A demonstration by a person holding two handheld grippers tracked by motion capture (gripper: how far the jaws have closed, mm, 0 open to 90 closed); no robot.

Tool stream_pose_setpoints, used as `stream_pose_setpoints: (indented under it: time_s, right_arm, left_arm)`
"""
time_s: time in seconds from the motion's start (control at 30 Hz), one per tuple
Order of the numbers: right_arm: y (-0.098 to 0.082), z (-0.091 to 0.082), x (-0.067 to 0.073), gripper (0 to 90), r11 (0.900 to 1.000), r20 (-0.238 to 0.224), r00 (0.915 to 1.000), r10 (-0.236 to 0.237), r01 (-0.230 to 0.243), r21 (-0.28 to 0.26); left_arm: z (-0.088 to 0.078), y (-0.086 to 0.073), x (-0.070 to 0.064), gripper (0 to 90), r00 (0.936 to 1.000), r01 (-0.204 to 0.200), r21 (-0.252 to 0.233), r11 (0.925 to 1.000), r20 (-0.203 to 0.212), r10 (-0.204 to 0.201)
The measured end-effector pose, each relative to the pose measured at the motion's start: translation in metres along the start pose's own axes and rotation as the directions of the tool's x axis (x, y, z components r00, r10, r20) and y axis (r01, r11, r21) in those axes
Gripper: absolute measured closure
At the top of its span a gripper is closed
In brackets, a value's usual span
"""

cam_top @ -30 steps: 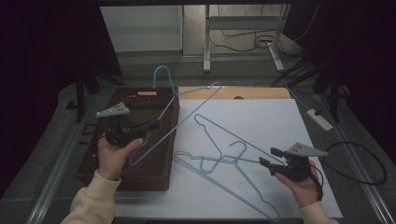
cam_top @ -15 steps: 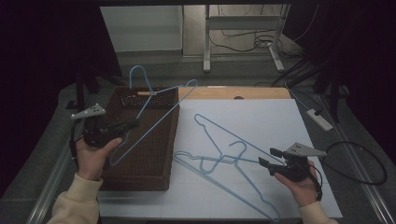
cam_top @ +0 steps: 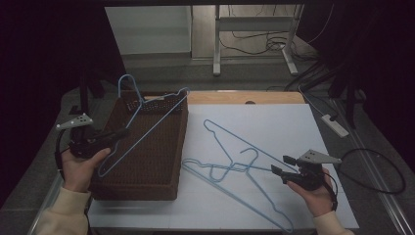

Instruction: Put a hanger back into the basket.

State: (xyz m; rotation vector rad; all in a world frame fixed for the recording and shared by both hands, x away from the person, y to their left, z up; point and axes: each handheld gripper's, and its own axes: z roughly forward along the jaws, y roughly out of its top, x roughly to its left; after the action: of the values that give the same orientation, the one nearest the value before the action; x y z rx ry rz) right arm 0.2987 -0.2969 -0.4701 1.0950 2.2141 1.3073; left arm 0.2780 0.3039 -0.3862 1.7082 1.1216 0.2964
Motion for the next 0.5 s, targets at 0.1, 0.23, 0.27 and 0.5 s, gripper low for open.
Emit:
stream_pose_setpoints:
  time_s: [0.1,0.23,0.27,0.5]
  right_arm:
    - [0.0,0.0,0.0,36.6,1.0,0.0,1.0,0.0,0.0,0.001]
    - [0.0,0.001,0.001,36.6,1.0,-0.001,1.0,-0.002,0.002,0.003]
    - [0.0,0.001,0.0,36.6,1.0,-0.001,1.0,-0.002,0.002,0.003]
    - [-0.001,0.002,0.0,36.6,1.0,-0.002,1.0,0.0,0.0,0.007]
  left_arm:
    - [0.0,-0.004,0.005,87.4,1.0,0.002,0.01,1.0,-0.008,-0.002]
    - [0.001,-0.008,0.013,87.4,0.9998,0.014,0.015,0.9998,-0.011,-0.014]
    - [0.001,-0.009,0.016,87.4,0.9997,0.021,0.015,0.9997,-0.011,-0.021]
    - [-0.005,-0.009,0.023,87.4,0.9994,0.026,0.007,0.9997,-0.025,-0.025]
